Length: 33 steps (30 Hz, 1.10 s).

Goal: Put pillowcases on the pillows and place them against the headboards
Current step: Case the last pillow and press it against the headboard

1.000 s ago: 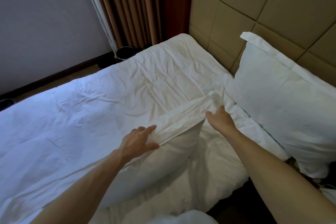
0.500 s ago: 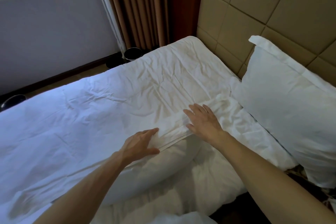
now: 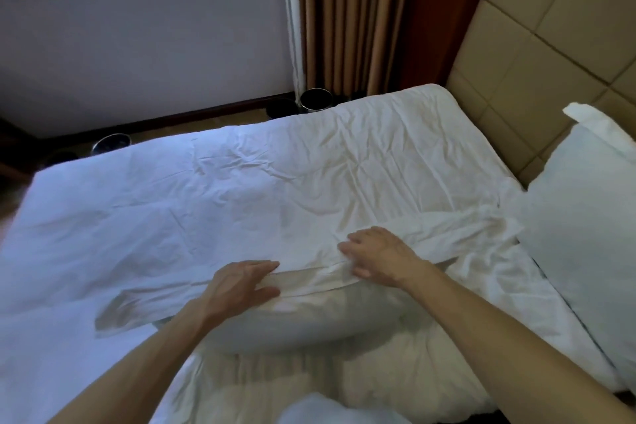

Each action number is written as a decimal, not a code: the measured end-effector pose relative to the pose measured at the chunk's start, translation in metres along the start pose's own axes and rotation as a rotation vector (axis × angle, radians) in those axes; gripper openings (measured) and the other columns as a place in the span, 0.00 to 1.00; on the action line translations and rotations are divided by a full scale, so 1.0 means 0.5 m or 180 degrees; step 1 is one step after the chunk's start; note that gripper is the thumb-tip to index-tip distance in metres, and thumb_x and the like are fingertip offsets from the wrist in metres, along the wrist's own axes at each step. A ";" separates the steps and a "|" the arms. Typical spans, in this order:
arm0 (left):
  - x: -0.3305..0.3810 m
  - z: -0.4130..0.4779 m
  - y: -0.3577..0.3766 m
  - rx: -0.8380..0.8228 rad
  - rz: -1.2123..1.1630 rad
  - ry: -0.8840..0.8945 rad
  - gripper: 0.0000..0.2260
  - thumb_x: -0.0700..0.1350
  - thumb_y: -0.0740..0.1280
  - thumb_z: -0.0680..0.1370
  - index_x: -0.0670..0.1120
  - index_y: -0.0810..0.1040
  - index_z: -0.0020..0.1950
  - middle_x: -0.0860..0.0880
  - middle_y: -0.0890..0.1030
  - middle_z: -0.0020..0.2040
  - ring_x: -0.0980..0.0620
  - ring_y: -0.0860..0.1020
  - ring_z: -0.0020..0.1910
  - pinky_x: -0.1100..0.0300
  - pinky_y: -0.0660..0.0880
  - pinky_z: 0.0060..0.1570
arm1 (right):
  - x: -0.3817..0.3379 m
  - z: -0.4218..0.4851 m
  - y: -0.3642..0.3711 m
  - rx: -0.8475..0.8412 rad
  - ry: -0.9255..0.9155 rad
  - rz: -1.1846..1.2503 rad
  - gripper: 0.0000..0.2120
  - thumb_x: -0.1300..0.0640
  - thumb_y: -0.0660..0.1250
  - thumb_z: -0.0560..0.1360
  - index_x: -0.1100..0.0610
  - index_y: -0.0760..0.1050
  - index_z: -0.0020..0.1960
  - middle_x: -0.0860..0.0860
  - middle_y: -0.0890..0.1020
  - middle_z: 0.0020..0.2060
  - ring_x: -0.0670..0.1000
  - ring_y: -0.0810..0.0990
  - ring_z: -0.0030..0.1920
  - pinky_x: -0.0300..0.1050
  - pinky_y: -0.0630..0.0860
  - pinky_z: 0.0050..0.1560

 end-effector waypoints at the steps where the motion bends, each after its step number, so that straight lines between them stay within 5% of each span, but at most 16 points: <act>1: -0.011 -0.011 -0.006 0.0077 -0.0042 -0.0049 0.33 0.72 0.54 0.72 0.59 0.70 0.73 0.56 0.76 0.69 0.53 0.75 0.67 0.58 0.71 0.60 | -0.028 0.015 0.001 -0.0002 -0.0085 -0.0022 0.16 0.49 0.65 0.74 0.50 0.72 0.61 0.52 0.78 0.53 0.58 0.77 0.55 0.51 0.71 0.56; 7: -0.066 -0.070 -0.032 0.0480 0.0014 -0.0079 0.22 0.64 0.58 0.77 0.59 0.76 0.67 0.57 0.81 0.61 0.54 0.79 0.60 0.59 0.74 0.53 | -0.070 0.039 0.023 0.0005 0.0091 -0.0376 0.15 0.53 0.62 0.79 0.52 0.72 0.64 0.54 0.80 0.53 0.59 0.78 0.52 0.49 0.70 0.47; 10: -0.072 -0.085 -0.036 0.0627 0.0086 -0.0126 0.14 0.58 0.66 0.76 0.57 0.81 0.59 0.55 0.84 0.53 0.50 0.81 0.53 0.58 0.74 0.46 | -0.076 0.034 0.030 -0.0076 0.0203 -0.0557 0.11 0.57 0.68 0.73 0.55 0.76 0.55 0.54 0.80 0.48 0.57 0.78 0.47 0.49 0.71 0.44; 14: -0.057 -0.084 -0.021 0.0551 0.0596 -0.0083 0.08 0.55 0.72 0.71 0.53 0.81 0.44 0.53 0.82 0.37 0.50 0.81 0.38 0.59 0.64 0.34 | -0.093 0.026 0.036 -0.0018 0.0342 -0.0814 0.17 0.64 0.78 0.52 0.55 0.77 0.37 0.52 0.77 0.33 0.54 0.76 0.32 0.46 0.69 0.30; 17: -0.055 -0.078 -0.008 0.0525 0.0772 -0.0147 0.11 0.54 0.78 0.64 0.53 0.77 0.36 0.54 0.77 0.30 0.53 0.77 0.29 0.60 0.64 0.30 | -0.109 0.018 0.032 -0.0044 0.0227 -0.0892 0.15 0.65 0.79 0.50 0.57 0.76 0.32 0.54 0.76 0.27 0.54 0.74 0.26 0.45 0.67 0.26; 21: -0.040 -0.078 -0.011 0.0772 0.0732 0.0029 0.12 0.52 0.77 0.65 0.53 0.74 0.38 0.53 0.75 0.30 0.51 0.76 0.30 0.59 0.70 0.33 | -0.098 0.014 0.031 -0.0162 0.0171 -0.0901 0.16 0.60 0.80 0.48 0.55 0.74 0.27 0.52 0.75 0.22 0.52 0.72 0.20 0.41 0.61 0.24; 28: -0.030 -0.096 -0.094 0.1378 0.0504 0.0176 0.10 0.49 0.75 0.69 0.52 0.75 0.39 0.53 0.75 0.31 0.50 0.76 0.31 0.56 0.72 0.34 | -0.050 0.008 -0.048 0.0070 0.0141 -0.0943 0.07 0.52 0.70 0.61 0.54 0.74 0.33 0.51 0.78 0.28 0.54 0.77 0.27 0.41 0.62 0.27; 33: -0.054 -0.084 -0.067 0.1211 0.0393 -0.0042 0.07 0.52 0.75 0.71 0.54 0.78 0.40 0.54 0.77 0.33 0.51 0.78 0.34 0.58 0.71 0.37 | -0.067 0.021 -0.037 -0.0175 0.0233 -0.0888 0.03 0.57 0.68 0.67 0.56 0.77 0.38 0.52 0.80 0.34 0.56 0.79 0.33 0.43 0.64 0.31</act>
Point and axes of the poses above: each hand's wrist, its own z-axis towards the middle knuckle, its own y-axis out of the palm, x = y × z, the point moved 8 cm from there along z, towards the middle knuckle
